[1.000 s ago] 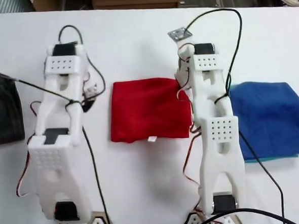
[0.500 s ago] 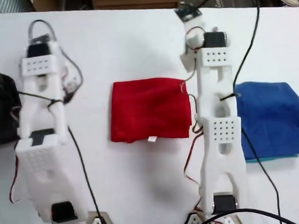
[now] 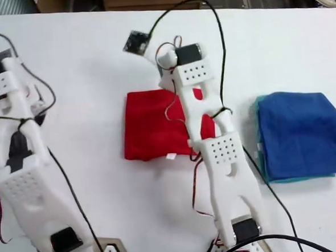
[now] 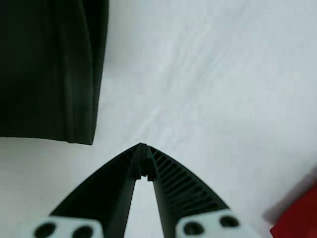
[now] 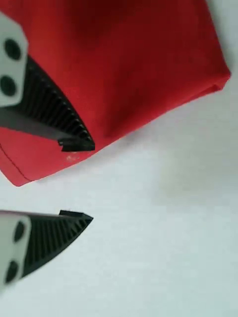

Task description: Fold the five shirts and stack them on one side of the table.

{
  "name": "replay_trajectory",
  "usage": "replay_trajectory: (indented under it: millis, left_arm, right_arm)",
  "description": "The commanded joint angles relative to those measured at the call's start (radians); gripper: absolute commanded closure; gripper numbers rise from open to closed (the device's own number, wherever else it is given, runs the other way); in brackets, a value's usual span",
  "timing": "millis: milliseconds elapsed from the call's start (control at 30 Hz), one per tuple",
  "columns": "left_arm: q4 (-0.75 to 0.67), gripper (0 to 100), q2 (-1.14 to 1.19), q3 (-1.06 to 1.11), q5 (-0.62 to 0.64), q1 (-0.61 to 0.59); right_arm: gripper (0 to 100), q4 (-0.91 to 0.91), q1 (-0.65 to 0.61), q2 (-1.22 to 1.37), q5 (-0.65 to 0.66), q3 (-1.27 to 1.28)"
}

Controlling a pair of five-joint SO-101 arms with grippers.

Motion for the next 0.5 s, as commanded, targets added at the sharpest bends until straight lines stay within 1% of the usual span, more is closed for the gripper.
replay_trajectory:
  millis: [0,200,333,467]
  left_arm:
    - [0.032,98,-0.006,-0.033,-0.015,-0.052]
    - [0.044,98,-0.006,-0.033,-0.015,-0.092]
    - [0.061,98,-0.005,-0.031,-0.015,-0.087]
    - [0.068,98,-0.005,-0.031,-0.015,-0.087]
  right_arm:
    - [79.1,0.044,-0.015,0.007,0.060,-0.040]
    - [79.1,0.061,-0.041,0.022,0.146,-0.029]
    - [79.0,-0.005,-0.044,0.082,0.160,-0.002]
    - [79.0,-0.008,-0.050,0.119,0.160,0.000]
